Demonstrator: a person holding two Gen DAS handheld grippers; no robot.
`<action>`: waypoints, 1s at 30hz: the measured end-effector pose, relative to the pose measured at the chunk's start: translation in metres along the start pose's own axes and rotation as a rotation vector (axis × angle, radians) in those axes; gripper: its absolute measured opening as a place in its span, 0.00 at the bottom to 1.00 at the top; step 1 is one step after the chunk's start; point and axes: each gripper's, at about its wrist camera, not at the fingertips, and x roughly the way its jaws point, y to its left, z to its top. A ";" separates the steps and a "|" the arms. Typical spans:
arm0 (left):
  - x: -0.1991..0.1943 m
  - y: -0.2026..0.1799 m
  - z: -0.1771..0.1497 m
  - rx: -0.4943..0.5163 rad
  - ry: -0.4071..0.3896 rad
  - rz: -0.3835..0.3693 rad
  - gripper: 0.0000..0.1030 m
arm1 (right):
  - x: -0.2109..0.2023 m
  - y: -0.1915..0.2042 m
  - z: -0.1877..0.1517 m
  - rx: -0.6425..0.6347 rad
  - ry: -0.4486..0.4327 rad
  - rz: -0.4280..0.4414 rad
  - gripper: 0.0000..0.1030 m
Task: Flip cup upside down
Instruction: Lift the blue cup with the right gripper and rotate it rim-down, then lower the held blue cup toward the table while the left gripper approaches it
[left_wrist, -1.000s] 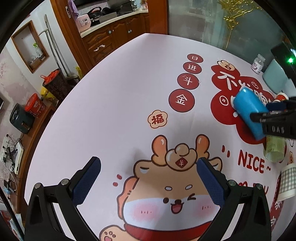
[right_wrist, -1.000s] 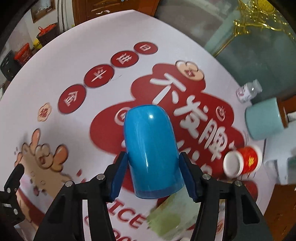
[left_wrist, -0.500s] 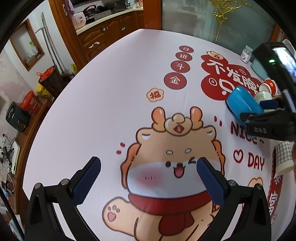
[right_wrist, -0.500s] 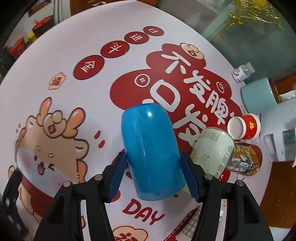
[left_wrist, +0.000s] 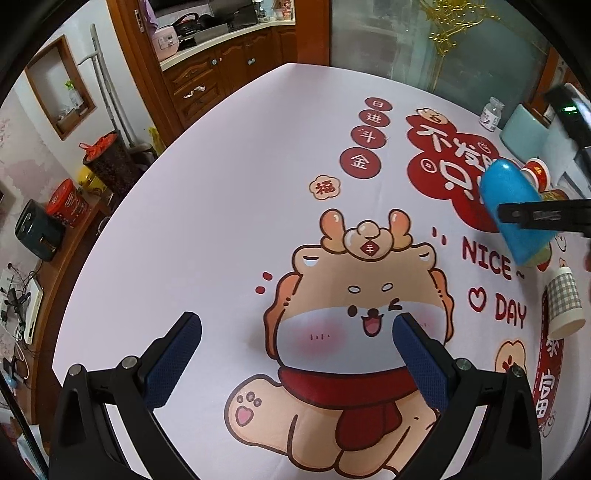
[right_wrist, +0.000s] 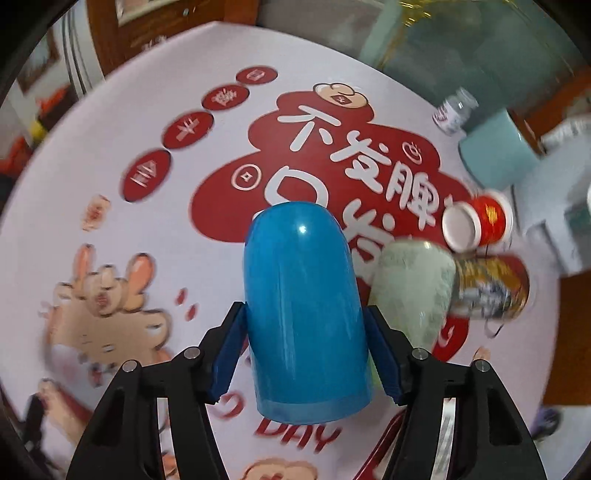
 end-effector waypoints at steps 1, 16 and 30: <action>-0.002 -0.001 -0.001 0.005 -0.001 -0.004 0.99 | -0.010 -0.006 -0.005 0.023 -0.010 0.024 0.62; -0.042 -0.066 -0.046 0.179 0.013 -0.190 0.99 | -0.080 -0.085 -0.217 0.476 0.039 0.355 0.62; -0.047 -0.098 -0.100 0.280 0.092 -0.222 0.99 | -0.061 -0.073 -0.332 0.720 -0.010 0.518 0.61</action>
